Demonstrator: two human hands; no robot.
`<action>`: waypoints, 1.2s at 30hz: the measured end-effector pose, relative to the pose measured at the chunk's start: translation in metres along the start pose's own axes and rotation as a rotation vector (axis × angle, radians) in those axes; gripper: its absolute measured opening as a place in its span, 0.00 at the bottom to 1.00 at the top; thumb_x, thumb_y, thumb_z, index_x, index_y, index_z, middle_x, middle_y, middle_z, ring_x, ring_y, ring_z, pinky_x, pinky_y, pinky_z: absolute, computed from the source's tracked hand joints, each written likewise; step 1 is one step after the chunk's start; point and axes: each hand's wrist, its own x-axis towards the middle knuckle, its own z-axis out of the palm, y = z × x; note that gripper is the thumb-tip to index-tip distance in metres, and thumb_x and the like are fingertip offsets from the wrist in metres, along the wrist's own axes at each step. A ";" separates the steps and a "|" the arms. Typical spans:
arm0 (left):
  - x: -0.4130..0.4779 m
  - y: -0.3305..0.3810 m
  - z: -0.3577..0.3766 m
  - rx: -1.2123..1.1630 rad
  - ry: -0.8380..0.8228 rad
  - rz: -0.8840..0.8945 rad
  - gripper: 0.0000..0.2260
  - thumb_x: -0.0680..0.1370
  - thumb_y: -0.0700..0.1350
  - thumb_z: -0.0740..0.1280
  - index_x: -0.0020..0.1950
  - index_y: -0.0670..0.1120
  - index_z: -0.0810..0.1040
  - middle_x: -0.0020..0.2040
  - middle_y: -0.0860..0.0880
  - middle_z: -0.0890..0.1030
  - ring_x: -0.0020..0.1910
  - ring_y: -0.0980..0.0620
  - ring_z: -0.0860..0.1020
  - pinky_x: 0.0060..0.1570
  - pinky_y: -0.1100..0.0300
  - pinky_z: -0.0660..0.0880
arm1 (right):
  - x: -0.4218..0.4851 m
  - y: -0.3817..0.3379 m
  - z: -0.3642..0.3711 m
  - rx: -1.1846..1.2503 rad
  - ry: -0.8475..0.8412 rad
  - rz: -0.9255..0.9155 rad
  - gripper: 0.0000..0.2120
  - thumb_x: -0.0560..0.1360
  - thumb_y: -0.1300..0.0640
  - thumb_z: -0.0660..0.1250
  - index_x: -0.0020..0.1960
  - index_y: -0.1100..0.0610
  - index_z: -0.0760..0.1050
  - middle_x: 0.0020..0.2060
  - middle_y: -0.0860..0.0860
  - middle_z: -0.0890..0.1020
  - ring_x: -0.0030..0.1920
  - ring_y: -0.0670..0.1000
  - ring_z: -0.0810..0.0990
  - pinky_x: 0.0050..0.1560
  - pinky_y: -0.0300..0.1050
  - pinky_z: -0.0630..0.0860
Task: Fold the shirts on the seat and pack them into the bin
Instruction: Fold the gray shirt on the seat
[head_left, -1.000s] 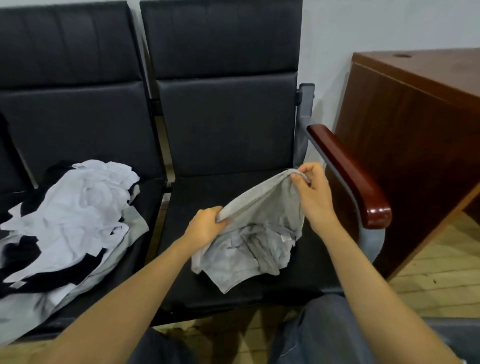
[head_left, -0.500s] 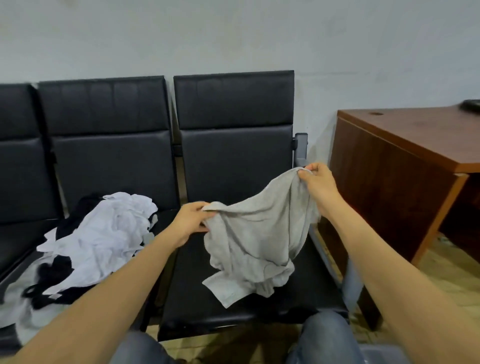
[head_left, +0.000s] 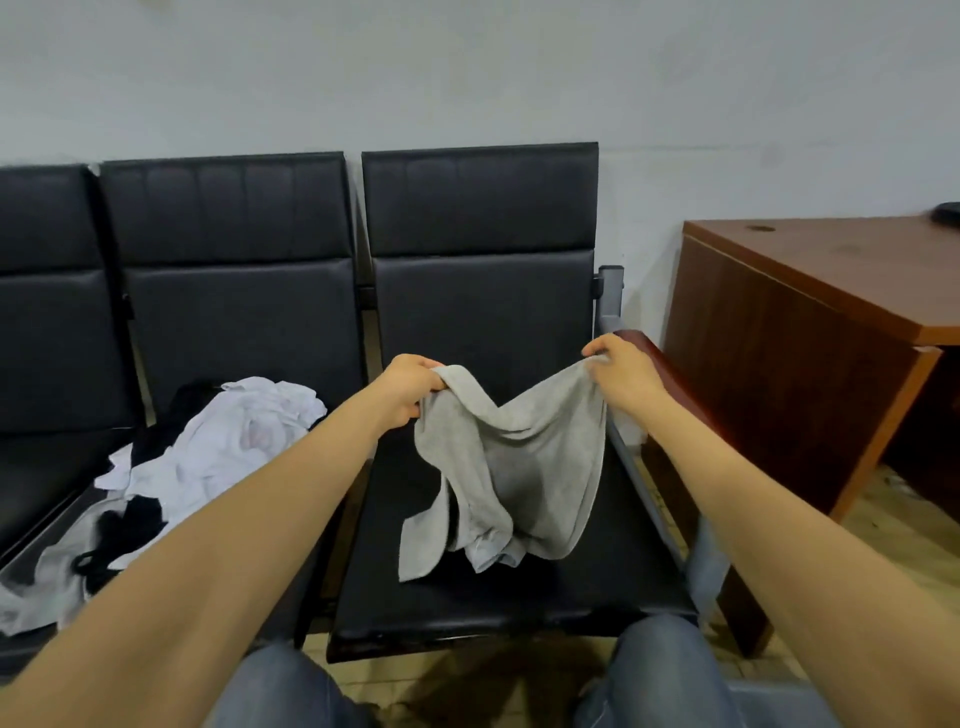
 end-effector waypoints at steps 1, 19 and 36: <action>0.002 -0.005 -0.004 -0.016 0.020 -0.020 0.09 0.78 0.32 0.62 0.54 0.41 0.78 0.54 0.42 0.78 0.55 0.44 0.76 0.57 0.48 0.75 | 0.002 0.005 -0.002 -0.115 -0.014 0.002 0.11 0.78 0.63 0.57 0.55 0.55 0.76 0.55 0.53 0.78 0.52 0.53 0.76 0.45 0.43 0.71; 0.078 0.010 -0.085 -0.503 0.246 0.281 0.16 0.79 0.31 0.54 0.57 0.42 0.78 0.51 0.48 0.80 0.49 0.54 0.78 0.43 0.66 0.76 | 0.128 -0.068 0.085 0.618 -0.222 0.116 0.14 0.76 0.70 0.56 0.35 0.56 0.70 0.33 0.51 0.72 0.35 0.48 0.71 0.41 0.41 0.71; 0.071 -0.142 0.091 0.292 -0.357 -0.134 0.25 0.79 0.39 0.62 0.75 0.46 0.61 0.73 0.46 0.64 0.70 0.50 0.66 0.59 0.66 0.65 | 0.096 0.102 0.115 -0.778 -0.747 0.111 0.11 0.81 0.60 0.54 0.50 0.61 0.74 0.54 0.59 0.75 0.49 0.56 0.75 0.49 0.47 0.71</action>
